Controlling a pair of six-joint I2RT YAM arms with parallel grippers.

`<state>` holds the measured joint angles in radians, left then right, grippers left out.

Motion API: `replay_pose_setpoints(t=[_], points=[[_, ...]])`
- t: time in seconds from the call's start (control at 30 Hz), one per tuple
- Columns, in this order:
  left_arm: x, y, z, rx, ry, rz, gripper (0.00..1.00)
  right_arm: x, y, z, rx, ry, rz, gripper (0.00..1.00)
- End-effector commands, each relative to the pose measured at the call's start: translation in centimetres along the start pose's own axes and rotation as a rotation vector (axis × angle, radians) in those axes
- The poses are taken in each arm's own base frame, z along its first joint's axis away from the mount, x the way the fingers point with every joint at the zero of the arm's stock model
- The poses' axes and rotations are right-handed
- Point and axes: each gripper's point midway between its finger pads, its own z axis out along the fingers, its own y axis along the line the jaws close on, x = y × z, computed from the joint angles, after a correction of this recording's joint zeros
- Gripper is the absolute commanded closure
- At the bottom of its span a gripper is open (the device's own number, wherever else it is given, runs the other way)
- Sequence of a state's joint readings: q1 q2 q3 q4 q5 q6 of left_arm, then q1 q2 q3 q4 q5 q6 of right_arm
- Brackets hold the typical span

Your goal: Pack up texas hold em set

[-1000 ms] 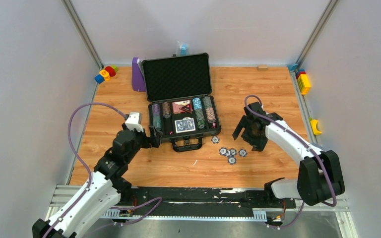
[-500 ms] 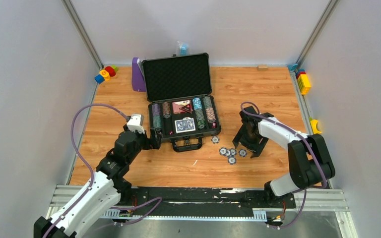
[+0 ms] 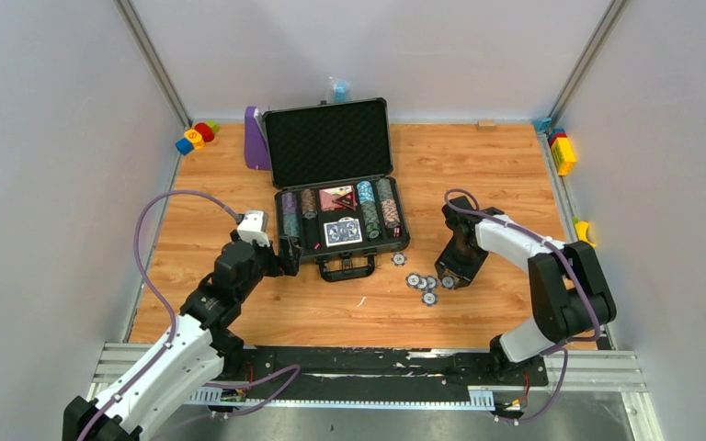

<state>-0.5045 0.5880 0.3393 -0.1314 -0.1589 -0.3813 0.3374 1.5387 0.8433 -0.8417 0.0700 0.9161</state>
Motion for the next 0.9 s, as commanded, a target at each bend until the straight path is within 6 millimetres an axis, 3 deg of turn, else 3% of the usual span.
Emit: replay_pose_setpoints(t=[0.0, 0.1, 0.33, 0.6, 0.67, 0.8, 0.87], points=[[-1.2, -0.6, 0.0, 0.022, -0.043, -0.006, 0.00, 0.2, -0.2, 0.8, 0.024, 0.013, 0.017, 0.56], [-1.2, -0.5, 0.0, 0.021, -0.043, -0.006, 0.00, 0.1, -0.1, 0.8, 0.018, 0.011, 0.021, 0.74], [-1.2, -0.7, 0.0, 0.034, -0.045, -0.003, 0.00, -0.5, 0.4, -1.3, -0.029, -0.027, 0.026, 0.75], [-1.5, -2.6, 0.0, 0.136, -0.037, 0.027, 0.00, -1.1, 1.2, -4.1, -0.109, -0.069, 0.005, 0.75], [-1.5, -3.1, 0.0, 0.159, -0.031, 0.024, 0.00, -1.2, 1.2, -4.3, -0.111, -0.074, -0.002, 0.74], [-1.5, -3.2, 0.1, 0.162, -0.026, 0.030, 0.00, -1.5, 0.7, -4.5, -0.090, -0.090, -0.021, 0.55], [-1.6, -3.2, 0.1, 0.163, -0.028, 0.032, 0.00, -1.6, 0.3, -4.7, -0.086, -0.103, -0.020, 0.51]])
